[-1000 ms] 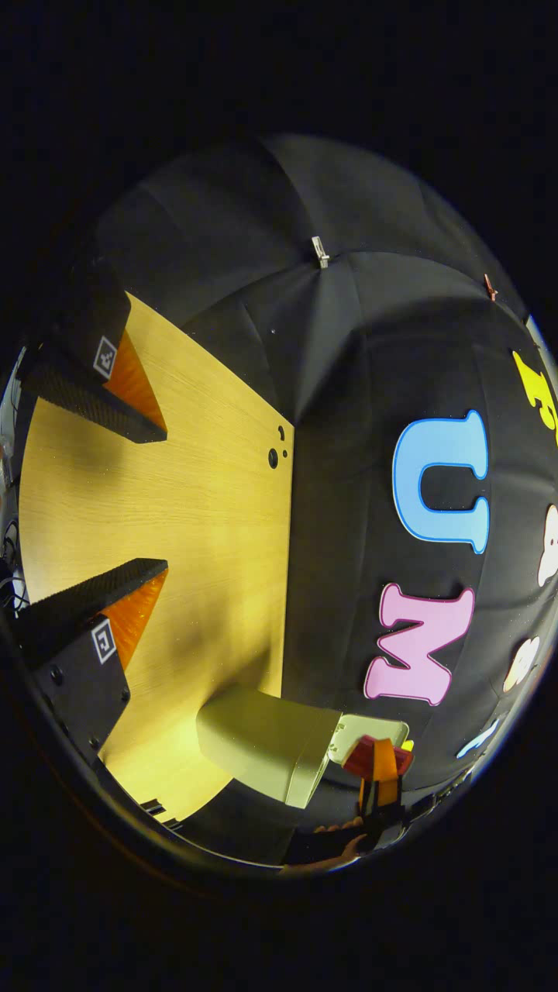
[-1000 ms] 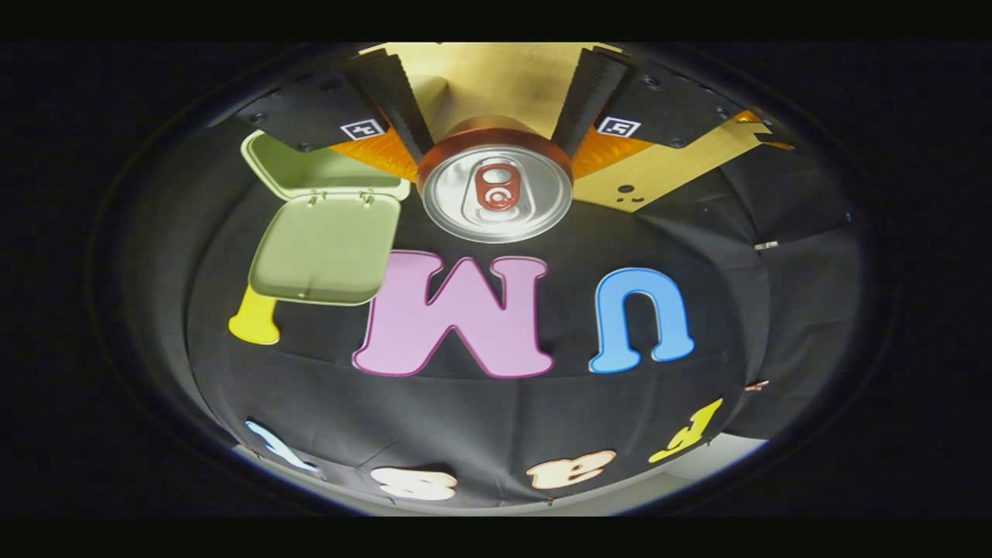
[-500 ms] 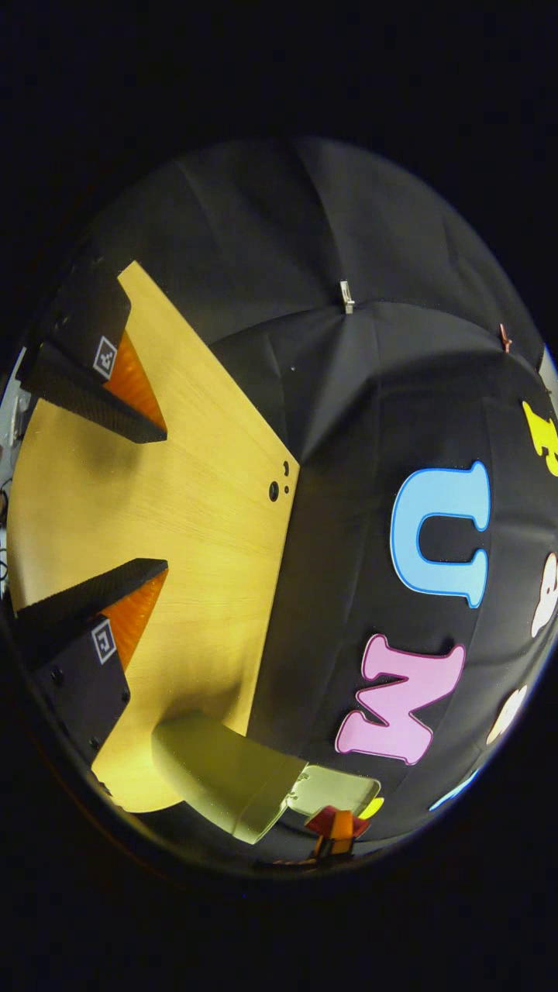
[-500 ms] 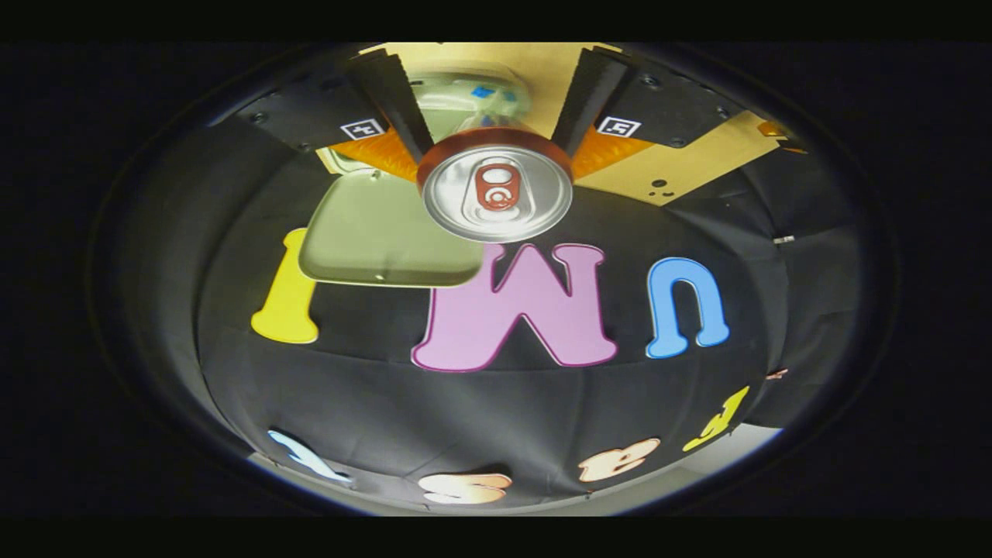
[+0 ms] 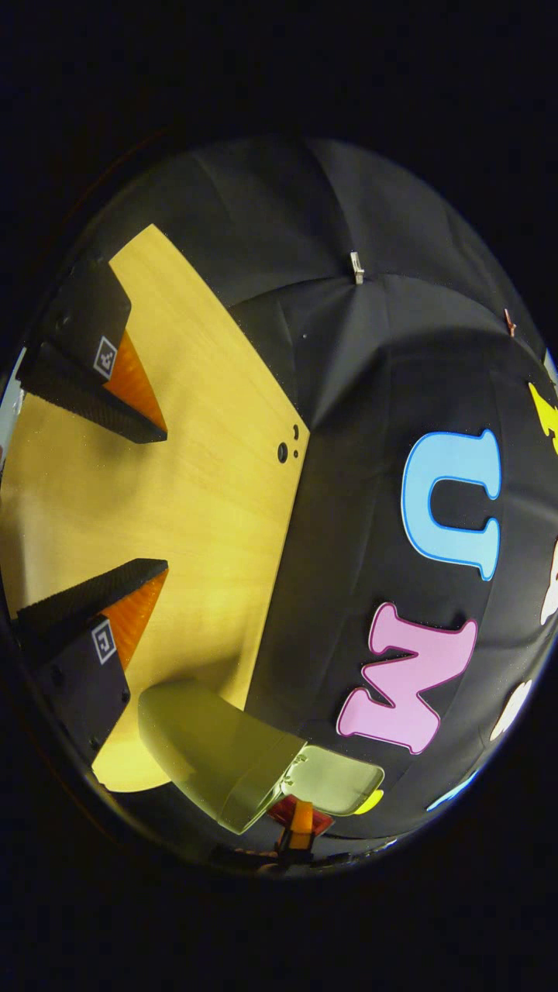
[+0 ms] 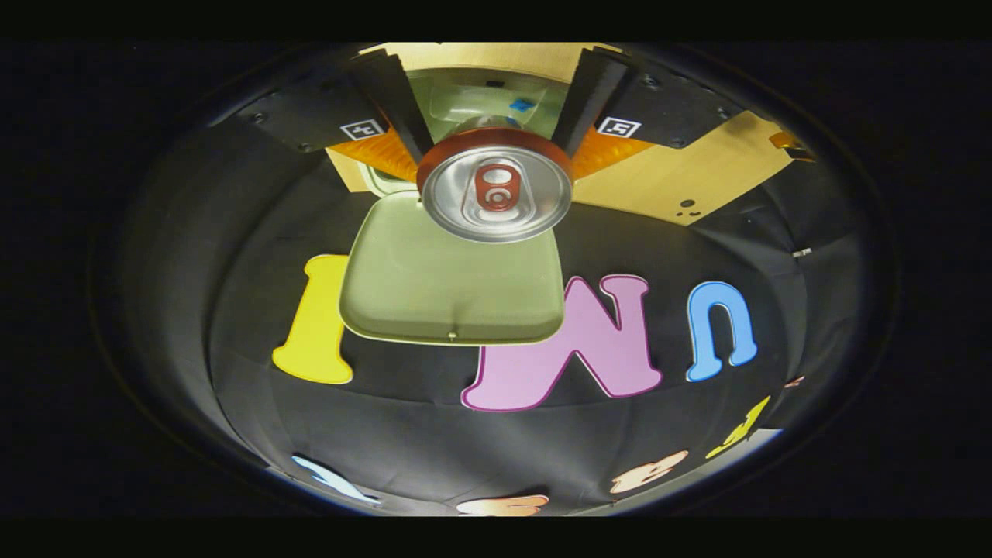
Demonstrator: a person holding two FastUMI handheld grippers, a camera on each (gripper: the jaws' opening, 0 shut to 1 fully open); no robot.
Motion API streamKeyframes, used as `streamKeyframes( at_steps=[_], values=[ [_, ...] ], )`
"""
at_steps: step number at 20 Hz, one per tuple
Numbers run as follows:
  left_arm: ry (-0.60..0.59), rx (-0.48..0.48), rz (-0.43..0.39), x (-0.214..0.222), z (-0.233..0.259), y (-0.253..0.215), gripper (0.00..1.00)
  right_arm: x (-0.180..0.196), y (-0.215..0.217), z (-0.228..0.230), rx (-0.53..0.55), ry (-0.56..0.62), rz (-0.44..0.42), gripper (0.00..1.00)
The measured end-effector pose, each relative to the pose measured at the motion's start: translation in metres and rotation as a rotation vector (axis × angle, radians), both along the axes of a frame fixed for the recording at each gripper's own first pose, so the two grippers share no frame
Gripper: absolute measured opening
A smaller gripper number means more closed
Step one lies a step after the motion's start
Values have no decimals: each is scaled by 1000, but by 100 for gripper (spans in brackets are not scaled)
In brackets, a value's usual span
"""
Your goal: Press the lid of the desktop garbage bin to open it, pick up the crumpled paper on the desktop and throw it into the bin, then pick up the pop can on the desktop and drop it into the bin, and finally close the garbage bin lid.
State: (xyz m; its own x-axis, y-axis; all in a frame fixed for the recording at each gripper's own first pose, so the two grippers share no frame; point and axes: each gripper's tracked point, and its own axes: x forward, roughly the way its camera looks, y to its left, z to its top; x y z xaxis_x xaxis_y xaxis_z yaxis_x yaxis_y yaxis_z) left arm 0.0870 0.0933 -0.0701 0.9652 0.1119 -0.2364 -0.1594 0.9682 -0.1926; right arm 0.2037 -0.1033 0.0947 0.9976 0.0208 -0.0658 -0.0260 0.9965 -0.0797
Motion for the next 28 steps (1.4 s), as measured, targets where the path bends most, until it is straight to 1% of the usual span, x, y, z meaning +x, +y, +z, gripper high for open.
streamKeyframes(
  at_steps=[6, 11, 13, 15, 16, 17, 21, 25, 28],
  values=[
    [17, 2, -35, -1, -4, -15, 96, 8, -1, -12, 9, 34, -6, 85],
    [26, -11, -9, -11, -9, -3, 96, 10, 4, -3, 20, 11, -6, 86],
    [28, -22, 5, -14, -10, 2, 96, 10, 4, 5, 8, -7, -9, 88],
    [28, -20, 17, -17, -9, 5, 96, 9, 5, 19, -3, -31, -11, 91],
    [27, -11, 20, -18, -9, 6, 96, 9, 5, 28, -1, -45, -10, 89],
    [25, 2, 22, -20, -6, 6, 96, 9, 5, 37, 2, -61, -9, 93],
    [14, 46, 27, -26, 0, -1, 96, 10, -2, 85, -12, -137, -9, 93],
    [29, 24, 68, -35, -13, -22, 96, 16, -11, 116, -24, -170, 14, 93],
    [40, 0, 118, -44, -25, -42, 96, 26, -10, 138, -11, -189, 56, 93]
  ],
)
